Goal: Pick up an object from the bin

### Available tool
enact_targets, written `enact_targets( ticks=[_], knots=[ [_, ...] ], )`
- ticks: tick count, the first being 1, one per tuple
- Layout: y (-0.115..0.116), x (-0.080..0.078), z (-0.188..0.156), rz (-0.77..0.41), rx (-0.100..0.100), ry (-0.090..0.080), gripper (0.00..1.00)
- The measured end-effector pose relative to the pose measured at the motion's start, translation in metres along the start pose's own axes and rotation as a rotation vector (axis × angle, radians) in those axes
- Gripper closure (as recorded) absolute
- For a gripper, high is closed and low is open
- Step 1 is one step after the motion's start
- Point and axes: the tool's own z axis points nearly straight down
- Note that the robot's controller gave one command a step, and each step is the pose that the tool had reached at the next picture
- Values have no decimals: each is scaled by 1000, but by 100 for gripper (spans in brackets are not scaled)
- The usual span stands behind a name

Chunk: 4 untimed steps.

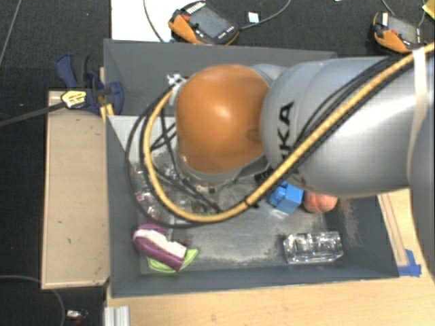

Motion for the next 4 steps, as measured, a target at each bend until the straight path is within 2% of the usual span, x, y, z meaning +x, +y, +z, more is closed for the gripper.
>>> enact_targets(
  ticks=[1, 2, 3, 4],
  knots=[
    [-2, -2, -5, 8, -2, -8, 0],
    [-3, 12, 146, -1, -5, -11, 0],
    [8, 14, 88, -96, -8, -21, 0],
    [-15, 16, 141, 81, -5, -9, 0]
  ],
)
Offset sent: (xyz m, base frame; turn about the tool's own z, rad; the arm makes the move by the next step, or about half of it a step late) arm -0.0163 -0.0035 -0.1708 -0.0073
